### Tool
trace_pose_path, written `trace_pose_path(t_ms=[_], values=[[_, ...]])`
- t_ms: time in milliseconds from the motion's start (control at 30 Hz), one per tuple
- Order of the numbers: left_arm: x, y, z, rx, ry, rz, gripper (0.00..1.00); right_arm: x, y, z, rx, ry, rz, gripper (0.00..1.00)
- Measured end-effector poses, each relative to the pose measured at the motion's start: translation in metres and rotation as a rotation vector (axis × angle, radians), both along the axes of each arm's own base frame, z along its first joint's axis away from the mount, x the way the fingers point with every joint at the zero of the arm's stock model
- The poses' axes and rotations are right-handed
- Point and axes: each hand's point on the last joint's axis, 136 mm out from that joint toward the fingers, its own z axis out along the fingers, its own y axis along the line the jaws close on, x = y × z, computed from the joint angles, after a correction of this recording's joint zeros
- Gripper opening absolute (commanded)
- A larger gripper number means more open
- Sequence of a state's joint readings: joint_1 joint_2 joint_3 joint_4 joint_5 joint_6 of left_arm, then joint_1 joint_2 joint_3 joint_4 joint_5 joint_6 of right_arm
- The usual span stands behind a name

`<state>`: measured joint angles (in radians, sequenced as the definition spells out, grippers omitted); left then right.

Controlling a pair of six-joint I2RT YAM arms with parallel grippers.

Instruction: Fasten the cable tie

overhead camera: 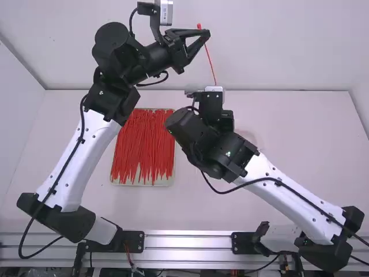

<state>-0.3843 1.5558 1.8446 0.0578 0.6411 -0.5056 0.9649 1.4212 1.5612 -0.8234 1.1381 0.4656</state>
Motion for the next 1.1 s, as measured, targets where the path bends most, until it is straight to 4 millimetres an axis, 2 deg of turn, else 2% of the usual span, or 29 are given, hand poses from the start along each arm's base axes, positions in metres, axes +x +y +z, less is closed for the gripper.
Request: trace_pose_path(t_ms=[67,233,367,500,667,867,1100], values=[[0.0001,0.0,0.0,0.0,0.0,0.0,0.15,0.001,-0.0014,-0.0007,0.007,0.002,-0.005,0.0],[0.0027,0.0017,0.0003,-0.004,0.003,0.018,0.1,0.0015,-0.0021,-0.0013,0.018,0.002,-0.01,0.0],[0.0032,0.002,0.0005,-0.005,0.002,0.021,0.1,0.0016,-0.0018,-0.0012,0.025,0.0,-0.01,0.0],[0.0036,0.0023,0.0005,-0.005,0.003,0.024,0.22,0.0019,-0.0013,-0.0007,0.03,-0.003,-0.01,0.0],[0.0037,0.0023,0.0005,-0.006,0.003,0.025,0.27,0.0019,-0.0013,-0.0007,0.03,-0.003,-0.01,0.0],[0.0037,0.0024,0.0006,-0.006,0.002,0.025,0.23,0.002,0.0004,-0.0018,0.037,0.003,-0.002,0.0],[0.0036,0.0024,0.0007,-0.006,0.002,0.025,0.24,0.0003,0.0042,-0.0026,0.039,0.008,0.012,0.0]])
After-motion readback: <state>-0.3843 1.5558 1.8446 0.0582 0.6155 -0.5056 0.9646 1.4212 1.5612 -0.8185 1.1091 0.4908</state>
